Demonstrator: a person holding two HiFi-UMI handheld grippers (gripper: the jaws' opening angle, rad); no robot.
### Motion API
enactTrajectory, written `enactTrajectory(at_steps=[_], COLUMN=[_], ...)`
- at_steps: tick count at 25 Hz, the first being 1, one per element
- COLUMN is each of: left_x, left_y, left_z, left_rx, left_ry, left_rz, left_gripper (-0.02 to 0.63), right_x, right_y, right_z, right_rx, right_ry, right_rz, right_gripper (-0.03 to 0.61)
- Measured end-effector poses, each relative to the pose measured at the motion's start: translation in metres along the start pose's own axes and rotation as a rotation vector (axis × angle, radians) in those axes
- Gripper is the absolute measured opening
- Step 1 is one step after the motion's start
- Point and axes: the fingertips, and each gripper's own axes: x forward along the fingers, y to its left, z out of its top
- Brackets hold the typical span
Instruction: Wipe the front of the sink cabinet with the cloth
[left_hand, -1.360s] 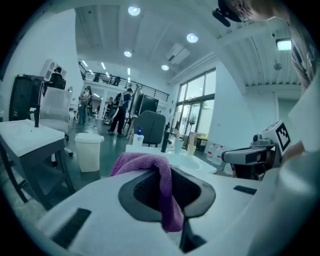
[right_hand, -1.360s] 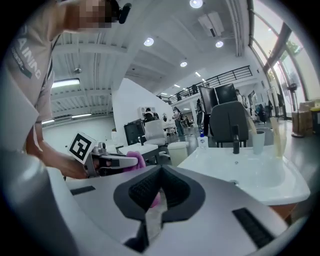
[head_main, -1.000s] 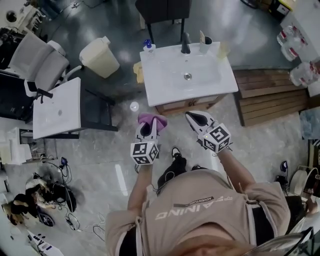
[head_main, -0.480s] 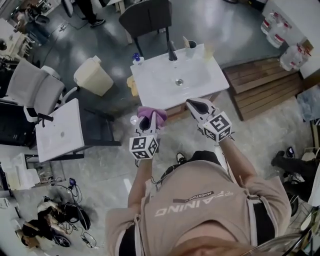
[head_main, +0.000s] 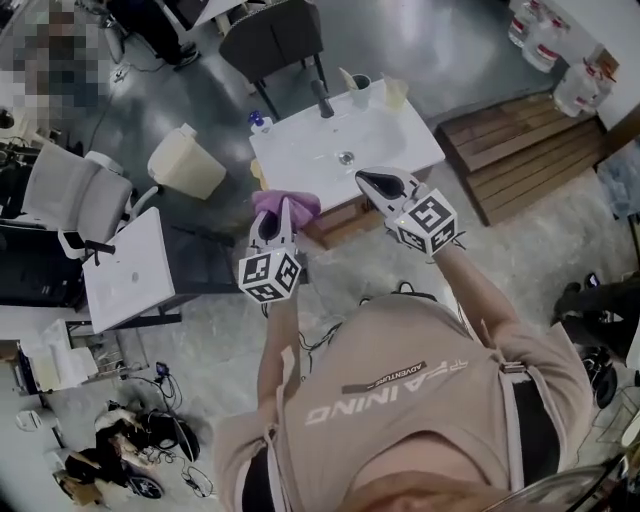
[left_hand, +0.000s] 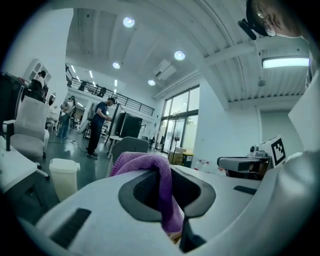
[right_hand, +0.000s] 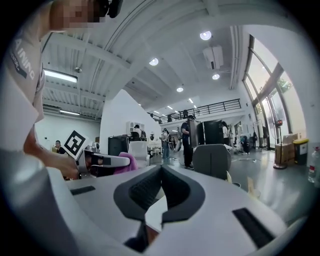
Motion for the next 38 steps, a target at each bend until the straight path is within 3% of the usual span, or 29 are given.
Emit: enactTrajectory(at_steps=[6, 11, 15, 25, 38], left_x=[-0.001, -0.003, 0.000, -0.015, -0.031], left_y=[-0.022, -0.041, -0.050, -0.067, -0.077], left_z=[0.019, 0.020, 0.016, 0.002, -0.008], left_rx=[0.044, 0.157, 0.090, 0.093, 0.084], left_ry=[-0.029, -0.038, -0.028, -0.041, -0.020], left_rz=[0.017, 0.032, 0.028, 0.082, 0.071], left_gripper=[0.037, 0.037, 0.037, 0.037, 0.037], right_x=[-0.021, -0.040, -0.061, -0.085, -0.086], right_y=[-0.011, -0.019, -0.036, -0.033, -0.021], right_z=[0.012, 0.010, 0.003, -0.002, -0.001], right_rx=[-0.010, -0.016, 0.014, -0.023, -0.006], right_ry=[-0.021, -0.031, 0.001, 0.047, 0.036], right_rz=[0.002, -0.004, -0.049, -0.057, -0.026], right_gripper=[0.011, 0.011, 0.011, 0.011, 0.011])
